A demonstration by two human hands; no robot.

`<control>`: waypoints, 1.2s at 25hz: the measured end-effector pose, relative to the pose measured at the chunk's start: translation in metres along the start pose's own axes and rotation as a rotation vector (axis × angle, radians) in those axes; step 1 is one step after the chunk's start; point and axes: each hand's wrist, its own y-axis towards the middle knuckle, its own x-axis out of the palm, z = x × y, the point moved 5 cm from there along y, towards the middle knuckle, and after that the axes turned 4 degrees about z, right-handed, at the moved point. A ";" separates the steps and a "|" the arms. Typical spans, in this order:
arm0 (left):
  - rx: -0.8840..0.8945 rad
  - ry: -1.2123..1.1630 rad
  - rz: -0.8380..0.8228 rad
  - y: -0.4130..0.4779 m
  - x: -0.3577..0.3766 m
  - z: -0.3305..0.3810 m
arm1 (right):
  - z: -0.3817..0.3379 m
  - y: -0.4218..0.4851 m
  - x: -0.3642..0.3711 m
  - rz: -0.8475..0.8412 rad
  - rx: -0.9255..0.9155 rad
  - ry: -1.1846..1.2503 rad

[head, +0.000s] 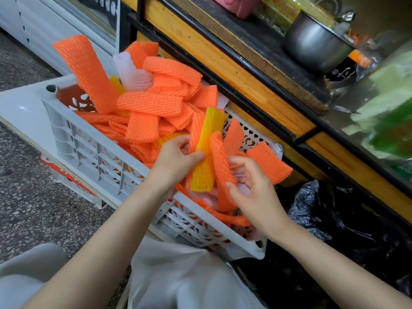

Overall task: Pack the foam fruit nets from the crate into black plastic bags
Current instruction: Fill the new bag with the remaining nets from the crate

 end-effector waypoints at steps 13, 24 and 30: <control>0.004 -0.147 0.173 0.000 -0.004 0.002 | -0.020 0.036 0.017 0.032 -0.032 0.152; 0.022 -0.140 0.160 0.005 -0.023 0.011 | 0.107 0.047 0.039 -0.173 0.634 -0.140; 0.021 -0.099 0.117 0.007 -0.011 0.010 | 0.084 0.042 0.018 -0.042 0.490 -0.209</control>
